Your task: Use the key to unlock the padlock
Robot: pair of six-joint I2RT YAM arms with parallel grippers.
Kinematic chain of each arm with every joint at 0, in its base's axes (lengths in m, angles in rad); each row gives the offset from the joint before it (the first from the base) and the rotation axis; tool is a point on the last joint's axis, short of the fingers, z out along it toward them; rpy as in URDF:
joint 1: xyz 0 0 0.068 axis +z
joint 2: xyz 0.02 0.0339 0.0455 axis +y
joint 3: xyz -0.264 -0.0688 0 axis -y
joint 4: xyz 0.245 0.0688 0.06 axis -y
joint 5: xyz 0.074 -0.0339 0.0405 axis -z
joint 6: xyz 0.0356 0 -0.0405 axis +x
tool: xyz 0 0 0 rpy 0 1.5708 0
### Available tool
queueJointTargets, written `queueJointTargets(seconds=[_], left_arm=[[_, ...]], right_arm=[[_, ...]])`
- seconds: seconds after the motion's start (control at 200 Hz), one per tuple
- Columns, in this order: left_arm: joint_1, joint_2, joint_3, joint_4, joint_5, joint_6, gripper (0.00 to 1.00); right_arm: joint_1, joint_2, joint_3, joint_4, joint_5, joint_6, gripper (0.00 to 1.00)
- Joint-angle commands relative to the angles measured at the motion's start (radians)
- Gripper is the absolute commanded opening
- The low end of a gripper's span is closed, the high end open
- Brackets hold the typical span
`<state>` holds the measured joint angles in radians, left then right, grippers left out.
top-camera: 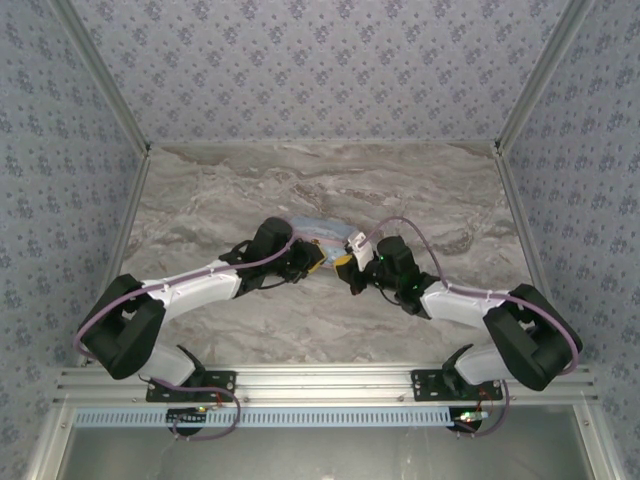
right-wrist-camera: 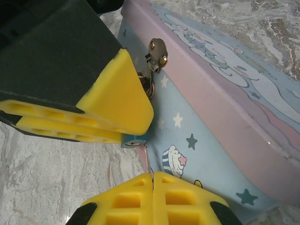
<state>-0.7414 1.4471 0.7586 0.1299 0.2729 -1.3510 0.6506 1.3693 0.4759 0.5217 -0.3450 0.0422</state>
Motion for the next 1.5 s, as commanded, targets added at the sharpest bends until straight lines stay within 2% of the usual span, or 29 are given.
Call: queueJointTargets(seconds=[0.0,0.63,1.499], left_arm=[[-0.001,-0.017,0.019,0.025,0.025,0.019,0.13],[-0.001,-0.006,0.012,0.034,0.027,0.015,0.13],[0.002,-0.007,0.001,0.034,0.030,0.024,0.13]], right_arm=[[0.002,0.021,0.030,-0.008,-0.017,0.018,0.00],[0.004,0.042,0.037,0.010,-0.053,0.022,0.00],[-0.012,-0.006,0.007,-0.007,-0.058,0.025,0.00]])
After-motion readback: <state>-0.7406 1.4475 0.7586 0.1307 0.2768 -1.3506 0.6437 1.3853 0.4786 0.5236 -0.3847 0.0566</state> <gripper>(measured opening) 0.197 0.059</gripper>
